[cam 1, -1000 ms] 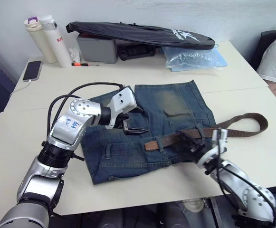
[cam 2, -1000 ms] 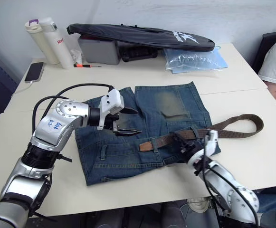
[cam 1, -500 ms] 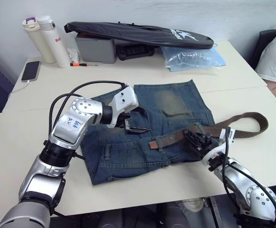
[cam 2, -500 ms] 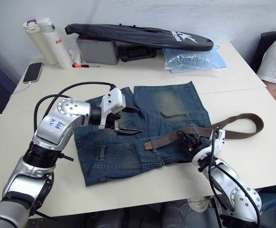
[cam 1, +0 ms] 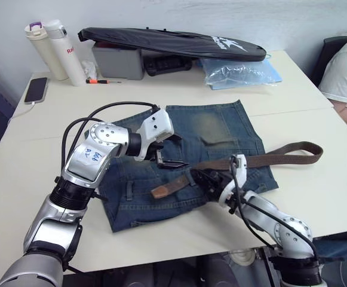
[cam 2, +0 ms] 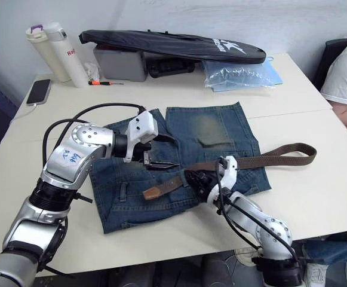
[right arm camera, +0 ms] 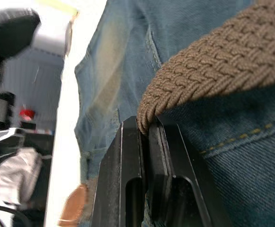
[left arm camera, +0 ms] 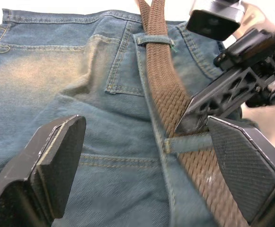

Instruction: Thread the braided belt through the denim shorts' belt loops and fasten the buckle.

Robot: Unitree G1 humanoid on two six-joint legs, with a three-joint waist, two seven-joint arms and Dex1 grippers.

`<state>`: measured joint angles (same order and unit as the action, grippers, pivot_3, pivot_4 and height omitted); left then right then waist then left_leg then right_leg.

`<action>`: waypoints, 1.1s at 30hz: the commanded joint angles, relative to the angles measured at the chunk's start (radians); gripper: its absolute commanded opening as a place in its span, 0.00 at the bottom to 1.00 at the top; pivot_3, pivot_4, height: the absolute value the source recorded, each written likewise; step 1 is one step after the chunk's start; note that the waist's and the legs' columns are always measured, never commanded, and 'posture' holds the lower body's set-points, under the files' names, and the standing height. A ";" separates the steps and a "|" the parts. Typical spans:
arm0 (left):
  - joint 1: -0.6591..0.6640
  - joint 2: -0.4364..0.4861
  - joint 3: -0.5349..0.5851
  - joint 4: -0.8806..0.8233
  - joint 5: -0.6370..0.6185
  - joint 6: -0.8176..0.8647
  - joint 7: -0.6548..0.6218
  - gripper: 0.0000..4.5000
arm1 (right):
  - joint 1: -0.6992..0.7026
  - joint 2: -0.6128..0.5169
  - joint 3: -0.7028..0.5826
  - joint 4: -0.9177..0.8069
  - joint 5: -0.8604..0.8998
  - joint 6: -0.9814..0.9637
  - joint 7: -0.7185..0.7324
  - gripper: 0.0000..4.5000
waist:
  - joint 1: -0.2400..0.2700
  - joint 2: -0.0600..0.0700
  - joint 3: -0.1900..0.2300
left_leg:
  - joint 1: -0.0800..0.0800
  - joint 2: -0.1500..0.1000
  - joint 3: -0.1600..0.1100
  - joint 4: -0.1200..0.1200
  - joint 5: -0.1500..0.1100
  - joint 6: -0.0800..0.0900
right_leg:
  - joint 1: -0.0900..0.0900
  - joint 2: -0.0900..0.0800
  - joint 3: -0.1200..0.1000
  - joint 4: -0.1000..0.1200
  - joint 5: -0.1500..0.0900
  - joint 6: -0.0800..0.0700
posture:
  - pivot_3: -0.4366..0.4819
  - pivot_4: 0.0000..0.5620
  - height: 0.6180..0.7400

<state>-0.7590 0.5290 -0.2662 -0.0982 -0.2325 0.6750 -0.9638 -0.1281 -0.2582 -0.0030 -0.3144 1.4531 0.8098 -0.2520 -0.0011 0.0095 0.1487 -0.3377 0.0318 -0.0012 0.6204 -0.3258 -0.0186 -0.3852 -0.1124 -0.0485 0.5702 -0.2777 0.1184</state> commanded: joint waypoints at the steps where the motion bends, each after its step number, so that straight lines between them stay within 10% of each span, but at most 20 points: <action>1: -0.011 0.017 -0.008 -0.017 0.009 -0.017 -0.017 1.00 | 0.014 0.006 -0.012 -0.026 0.005 0.012 0.000 0.09 | 0.000 0.000 0.000 | 0.000 0.000 0.000 0.000 0.000 0.000 | 0.000 0.000 0.000 0.001 0.000 0.000 | 0.48 0.27 1.00; 10: -0.013 0.048 -0.030 0.007 0.028 -0.061 -0.053 1.00 | 0.078 -0.218 -0.116 -0.196 0.164 0.085 -0.007 0.99 | 0.005 0.000 0.000 | 0.000 -0.001 0.000 0.001 0.000 0.000 | 0.001 -0.001 0.000 -0.003 0.000 0.000 | 0.48 0.27 1.00; 23: 0.116 0.192 -0.035 -0.098 0.055 -0.507 -0.292 1.00 | -0.084 -0.759 -0.087 -0.368 -0.110 0.219 0.456 0.99 | 0.019 0.000 0.000 | -0.003 0.000 0.002 0.001 -0.001 0.001 | -0.003 0.000 0.000 -0.004 -0.004 -0.008 | 0.48 0.27 1.00; 33: 0.216 0.241 -0.031 -0.062 0.205 -0.798 -0.230 1.00 | -0.119 -0.800 -0.040 -0.386 -0.296 0.210 0.667 0.99 | 0.030 -0.001 0.001 | -0.008 -0.001 0.002 0.007 -0.001 0.001 | -0.004 -0.001 0.000 -0.005 -0.003 -0.009 | 0.48 0.27 1.00</action>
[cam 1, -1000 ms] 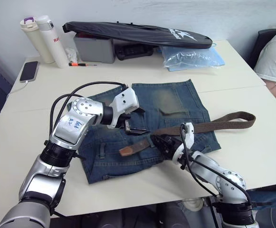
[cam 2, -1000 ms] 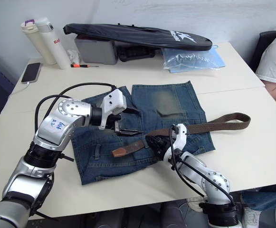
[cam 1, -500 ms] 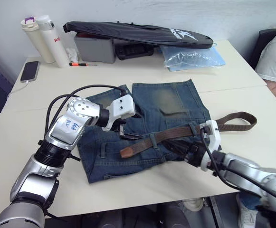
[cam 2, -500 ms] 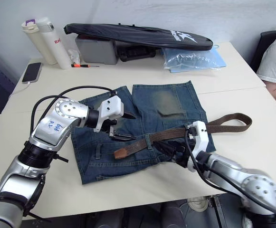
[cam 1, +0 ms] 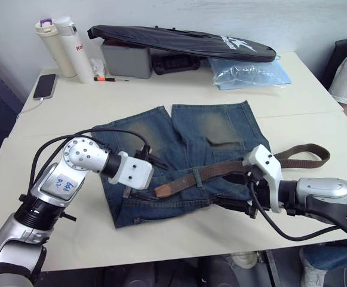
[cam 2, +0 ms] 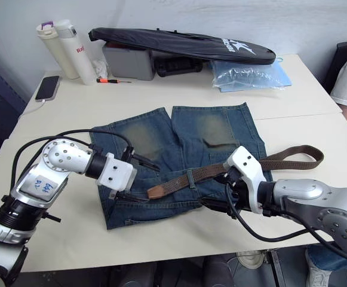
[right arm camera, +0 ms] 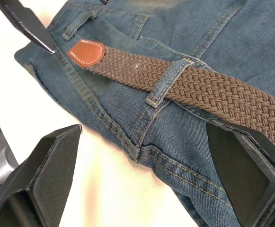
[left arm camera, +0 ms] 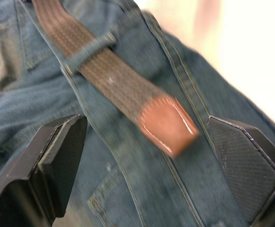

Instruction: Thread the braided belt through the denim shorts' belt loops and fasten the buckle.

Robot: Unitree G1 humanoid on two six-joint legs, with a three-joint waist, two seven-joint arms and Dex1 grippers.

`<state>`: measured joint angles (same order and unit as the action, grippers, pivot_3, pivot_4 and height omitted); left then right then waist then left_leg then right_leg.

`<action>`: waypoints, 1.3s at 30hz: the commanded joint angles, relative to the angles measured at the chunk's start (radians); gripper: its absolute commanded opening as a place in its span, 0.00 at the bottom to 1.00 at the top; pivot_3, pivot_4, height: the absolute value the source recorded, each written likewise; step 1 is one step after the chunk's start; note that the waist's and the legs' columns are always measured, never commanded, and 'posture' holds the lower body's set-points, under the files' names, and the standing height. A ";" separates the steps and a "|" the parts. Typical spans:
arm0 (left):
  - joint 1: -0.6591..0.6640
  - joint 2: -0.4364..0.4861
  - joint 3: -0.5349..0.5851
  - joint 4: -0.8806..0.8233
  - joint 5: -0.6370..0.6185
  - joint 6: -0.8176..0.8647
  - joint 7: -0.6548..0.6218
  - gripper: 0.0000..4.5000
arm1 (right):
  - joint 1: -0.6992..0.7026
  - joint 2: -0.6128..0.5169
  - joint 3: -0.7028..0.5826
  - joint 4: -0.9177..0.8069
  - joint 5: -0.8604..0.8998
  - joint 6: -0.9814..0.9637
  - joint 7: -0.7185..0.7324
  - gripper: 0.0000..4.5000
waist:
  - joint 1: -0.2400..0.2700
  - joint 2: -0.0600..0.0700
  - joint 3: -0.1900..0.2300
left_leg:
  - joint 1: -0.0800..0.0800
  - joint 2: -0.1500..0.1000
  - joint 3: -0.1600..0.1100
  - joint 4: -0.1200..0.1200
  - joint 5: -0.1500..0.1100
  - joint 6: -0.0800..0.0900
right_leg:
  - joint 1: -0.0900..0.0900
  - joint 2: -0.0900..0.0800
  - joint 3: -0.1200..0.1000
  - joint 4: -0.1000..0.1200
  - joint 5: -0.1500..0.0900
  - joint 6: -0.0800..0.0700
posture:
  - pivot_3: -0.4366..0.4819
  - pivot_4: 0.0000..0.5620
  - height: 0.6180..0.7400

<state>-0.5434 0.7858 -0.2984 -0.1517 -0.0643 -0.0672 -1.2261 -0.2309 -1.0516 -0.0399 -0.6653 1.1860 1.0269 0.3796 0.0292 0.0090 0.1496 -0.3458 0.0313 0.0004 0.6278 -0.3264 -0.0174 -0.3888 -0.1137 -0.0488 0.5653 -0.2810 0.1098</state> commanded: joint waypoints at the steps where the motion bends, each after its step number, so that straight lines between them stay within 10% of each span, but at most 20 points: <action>1: 0.002 -0.024 -0.005 -0.002 0.050 -0.064 0.042 1.00 | -0.018 -0.004 -0.003 -0.037 -0.037 -0.004 0.040 0.99 | 0.000 0.000 0.000 | -0.001 0.000 0.000 0.001 0.000 0.000 | 0.000 0.000 0.000 0.000 0.000 -0.001 | 0.48 0.27 1.00; 7: 0.005 -0.083 -0.036 0.046 0.097 -0.103 0.078 0.82 | -0.022 0.014 -0.008 -0.035 -0.065 0.008 0.045 1.00 | -0.001 0.001 0.000 | -0.004 0.000 0.000 0.002 0.000 0.000 | -0.002 0.001 0.000 0.000 0.007 0.010 | 0.48 0.27 1.00; 16: -0.035 -0.098 -0.025 0.115 0.072 -0.126 0.047 0.02 | -0.025 0.026 0.025 -0.036 -0.156 0.029 0.030 1.00 | -0.002 0.002 -0.001 | -0.004 0.000 0.000 0.002 0.000 0.001 | -0.003 0.001 0.000 0.000 0.007 0.010 | 0.48 0.27 1.00; 22: -0.046 -0.107 0.013 0.082 -0.012 -0.062 0.023 0.02 | -0.036 0.058 0.030 -0.025 -0.204 0.044 0.024 1.00 | -0.002 0.002 -0.001 | -0.005 0.000 0.000 0.003 0.000 0.000 | -0.003 0.001 0.000 0.001 0.008 0.010 | 0.48 0.27 1.00; 30: 0.013 -0.066 0.004 0.049 0.004 -0.136 -0.005 0.71 | -0.059 0.090 0.033 -0.012 -0.247 0.064 0.034 1.00 | -0.003 0.003 -0.002 | -0.005 0.000 0.000 0.003 0.001 0.001 | -0.003 0.001 0.000 0.002 0.008 0.011 | 0.48 0.27 1.00; 39: 0.049 -0.089 -0.021 0.107 0.138 -0.269 0.096 0.71 | -0.078 0.113 0.032 -0.007 -0.274 0.090 0.043 1.00 | 0.000 0.003 -0.002 | -0.005 0.000 -0.001 0.003 0.001 0.001 | -0.003 0.001 0.000 0.002 0.008 0.011 | 0.48 0.27 1.00</action>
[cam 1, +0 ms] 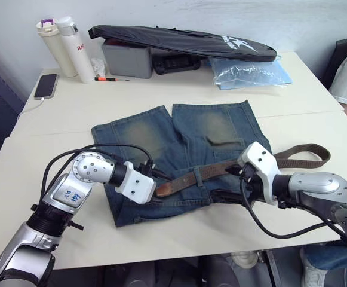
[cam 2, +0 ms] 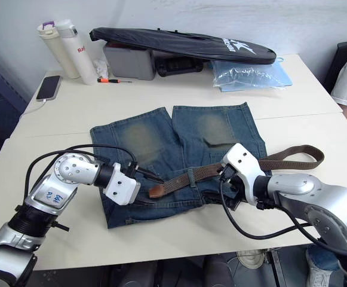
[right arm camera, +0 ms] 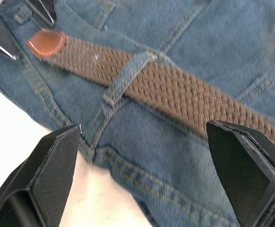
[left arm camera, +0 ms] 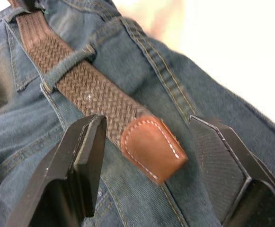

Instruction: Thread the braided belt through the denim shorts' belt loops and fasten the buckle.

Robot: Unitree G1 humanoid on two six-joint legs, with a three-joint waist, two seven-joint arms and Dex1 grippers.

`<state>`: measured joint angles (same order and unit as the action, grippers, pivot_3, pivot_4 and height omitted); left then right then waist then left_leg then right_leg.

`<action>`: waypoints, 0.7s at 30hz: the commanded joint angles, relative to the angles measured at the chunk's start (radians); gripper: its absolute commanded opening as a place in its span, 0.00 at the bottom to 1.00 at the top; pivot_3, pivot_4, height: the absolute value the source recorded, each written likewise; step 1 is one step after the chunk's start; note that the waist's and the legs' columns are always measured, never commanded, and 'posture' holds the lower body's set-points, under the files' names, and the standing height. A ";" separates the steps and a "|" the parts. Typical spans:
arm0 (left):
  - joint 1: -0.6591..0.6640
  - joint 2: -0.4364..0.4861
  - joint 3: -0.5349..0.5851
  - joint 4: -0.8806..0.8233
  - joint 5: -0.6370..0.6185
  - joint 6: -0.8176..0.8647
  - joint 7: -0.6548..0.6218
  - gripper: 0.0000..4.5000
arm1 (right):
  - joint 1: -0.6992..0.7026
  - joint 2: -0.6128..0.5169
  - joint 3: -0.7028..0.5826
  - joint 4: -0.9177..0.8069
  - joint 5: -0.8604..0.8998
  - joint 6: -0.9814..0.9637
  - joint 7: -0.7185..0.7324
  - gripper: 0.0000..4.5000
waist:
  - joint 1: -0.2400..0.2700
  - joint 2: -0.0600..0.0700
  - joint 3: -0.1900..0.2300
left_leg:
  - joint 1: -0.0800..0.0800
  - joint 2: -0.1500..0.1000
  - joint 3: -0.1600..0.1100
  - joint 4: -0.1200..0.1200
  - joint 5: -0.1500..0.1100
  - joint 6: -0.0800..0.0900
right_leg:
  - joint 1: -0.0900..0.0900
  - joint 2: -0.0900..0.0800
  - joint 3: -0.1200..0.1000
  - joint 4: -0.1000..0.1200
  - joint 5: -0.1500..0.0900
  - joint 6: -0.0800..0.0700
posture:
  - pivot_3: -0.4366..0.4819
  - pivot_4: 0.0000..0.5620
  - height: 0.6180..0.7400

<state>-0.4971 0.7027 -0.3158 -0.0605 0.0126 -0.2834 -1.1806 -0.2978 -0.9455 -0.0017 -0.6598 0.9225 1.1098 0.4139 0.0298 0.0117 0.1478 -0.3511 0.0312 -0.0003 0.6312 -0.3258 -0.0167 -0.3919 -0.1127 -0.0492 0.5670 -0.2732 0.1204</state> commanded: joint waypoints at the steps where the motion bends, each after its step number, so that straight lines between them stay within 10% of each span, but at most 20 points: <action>1: 0.002 -0.006 -0.010 0.026 0.088 -0.068 0.065 0.71 | -0.012 0.008 -0.006 -0.012 -0.014 0.010 0.010 1.00 | -0.002 0.000 0.000 | 0.000 0.000 0.000 0.000 0.000 0.000 | 0.000 0.000 0.000 0.000 0.000 0.000 | 0.48 0.27 1.00; 9: 0.025 -0.002 -0.036 0.047 0.171 -0.101 0.114 0.71 | -0.022 0.026 -0.013 -0.012 -0.036 0.026 0.010 1.00 | -0.003 0.001 -0.001 | 0.000 0.000 0.000 0.000 0.000 0.000 | 0.000 0.000 0.000 0.003 0.000 0.001 | 0.48 0.27 1.00; 17: 0.009 -0.019 -0.013 0.050 0.119 -0.025 0.117 0.03 | -0.033 0.030 -0.005 -0.009 -0.064 0.037 0.020 1.00 | -0.001 0.002 -0.001 | 0.000 0.000 0.000 0.000 0.000 0.000 | 0.000 0.000 0.000 0.004 0.000 0.001 | 0.48 0.27 1.00; 21: 0.013 -0.043 0.027 0.027 0.032 0.071 0.107 0.01 | -0.009 -0.017 0.040 -0.014 -0.139 0.023 0.043 1.00 | 0.000 0.002 -0.001 | 0.000 0.000 0.000 0.001 0.000 0.000 | 0.000 0.000 0.000 0.004 0.001 0.001 | 0.48 0.27 1.00</action>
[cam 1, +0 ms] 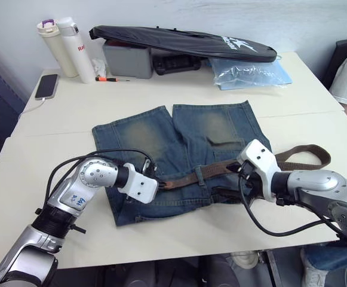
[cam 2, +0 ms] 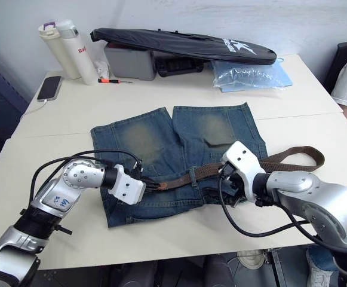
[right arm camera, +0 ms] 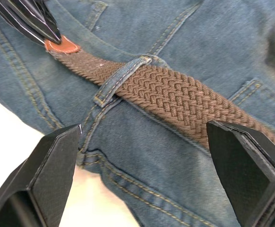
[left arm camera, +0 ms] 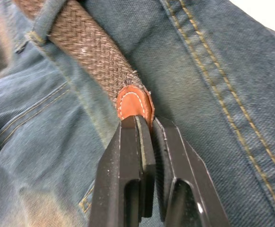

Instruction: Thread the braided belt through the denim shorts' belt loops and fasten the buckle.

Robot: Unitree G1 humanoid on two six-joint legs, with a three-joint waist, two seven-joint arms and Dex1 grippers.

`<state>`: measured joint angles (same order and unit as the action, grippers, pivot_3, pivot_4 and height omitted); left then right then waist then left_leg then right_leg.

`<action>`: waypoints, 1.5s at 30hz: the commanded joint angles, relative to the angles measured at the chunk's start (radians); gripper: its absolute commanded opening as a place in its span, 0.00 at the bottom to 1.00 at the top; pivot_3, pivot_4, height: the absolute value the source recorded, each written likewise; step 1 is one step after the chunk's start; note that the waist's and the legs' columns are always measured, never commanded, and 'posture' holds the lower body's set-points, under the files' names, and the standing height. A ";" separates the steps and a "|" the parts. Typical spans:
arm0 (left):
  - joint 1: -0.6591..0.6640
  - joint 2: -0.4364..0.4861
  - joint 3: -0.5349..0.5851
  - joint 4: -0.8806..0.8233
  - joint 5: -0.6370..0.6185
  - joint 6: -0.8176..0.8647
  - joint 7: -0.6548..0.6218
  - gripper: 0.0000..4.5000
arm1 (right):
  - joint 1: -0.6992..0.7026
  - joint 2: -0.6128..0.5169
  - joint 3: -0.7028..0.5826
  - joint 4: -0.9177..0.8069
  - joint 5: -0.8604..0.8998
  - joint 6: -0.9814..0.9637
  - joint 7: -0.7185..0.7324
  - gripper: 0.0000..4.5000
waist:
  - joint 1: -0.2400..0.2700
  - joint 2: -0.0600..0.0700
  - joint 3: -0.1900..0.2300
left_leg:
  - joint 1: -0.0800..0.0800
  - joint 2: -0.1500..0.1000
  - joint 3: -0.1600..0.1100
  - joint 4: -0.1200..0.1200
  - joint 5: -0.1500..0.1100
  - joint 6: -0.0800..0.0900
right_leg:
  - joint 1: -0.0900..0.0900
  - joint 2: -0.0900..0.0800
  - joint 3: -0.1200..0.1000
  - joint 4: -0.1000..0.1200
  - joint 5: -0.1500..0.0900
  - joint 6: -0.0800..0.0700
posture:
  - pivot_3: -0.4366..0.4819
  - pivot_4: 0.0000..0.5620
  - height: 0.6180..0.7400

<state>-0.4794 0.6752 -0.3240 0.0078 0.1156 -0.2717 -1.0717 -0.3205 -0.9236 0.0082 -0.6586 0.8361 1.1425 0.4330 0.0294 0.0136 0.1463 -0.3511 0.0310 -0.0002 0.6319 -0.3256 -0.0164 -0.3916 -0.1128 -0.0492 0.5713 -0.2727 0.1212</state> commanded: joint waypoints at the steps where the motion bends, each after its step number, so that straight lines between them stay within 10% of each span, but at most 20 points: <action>1: 0.001 -0.007 0.047 -0.046 -0.083 0.074 -0.007 0.01 | 0.031 -0.040 0.032 -0.010 -0.067 -0.017 0.026 1.00 | 0.000 0.000 0.000 | 0.000 0.000 0.000 0.000 0.000 0.000 | 0.000 0.000 0.000 0.000 0.000 0.000 | 0.48 0.27 1.00; 5: 0.007 0.010 0.076 -0.059 -0.111 0.125 -0.013 0.00 | 0.069 -0.001 -0.007 0.005 -0.082 -0.023 0.010 0.82 | -0.003 -0.001 0.000 | 0.000 0.000 0.000 0.000 0.000 0.000 | 0.000 0.000 0.000 0.000 0.000 0.000 | 0.48 0.27 1.00; 13: -0.006 0.044 0.068 -0.058 -0.093 0.119 -0.043 0.00 | 0.138 0.115 0.017 0.195 -0.178 -0.013 -0.083 0.01 | -0.004 -0.001 -0.001 | 0.001 0.000 0.000 0.000 0.000 0.000 | 0.000 0.000 0.000 0.001 0.000 0.000 | 0.48 0.27 1.00; 30: 0.049 0.146 0.146 -0.051 -0.162 0.181 -0.099 0.00 | 0.178 0.091 -0.014 0.263 -0.230 -0.027 -0.038 0.01 | -0.001 -0.006 -0.007 | 0.002 0.000 0.000 0.000 0.001 0.001 | 0.002 -0.001 0.000 0.002 0.000 -0.001 | 0.48 0.27 1.00; 38: 0.015 0.163 0.225 -0.083 -0.400 0.445 -0.190 0.54 | 0.180 -0.023 -0.034 0.173 -0.241 -0.198 0.155 0.00 | -0.002 -0.006 -0.007 | 0.002 0.000 0.000 0.000 0.001 0.001 | 0.002 -0.001 0.000 0.002 0.000 -0.001 | 0.48 0.27 1.00; 45: -0.072 0.196 0.325 -0.109 -0.625 0.757 -0.233 1.00 | 0.191 -0.196 -0.079 0.103 -0.205 -0.264 0.405 0.57 | -0.006 -0.004 -0.005 | 0.000 0.000 -0.001 0.000 0.001 0.001 | -0.001 0.001 0.000 0.003 0.000 -0.001 | 0.48 0.27 1.00</action>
<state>-0.5302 0.8497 -0.0450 -0.0691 -0.4367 0.3990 -1.2930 -0.1152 -1.0838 -0.0527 -0.5231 0.6274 0.9226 0.7646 0.0231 0.0098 0.1411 -0.3504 0.0311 -0.0009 0.6316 -0.3248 -0.0149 -0.3922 -0.1121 -0.0491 0.5744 -0.2730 0.1207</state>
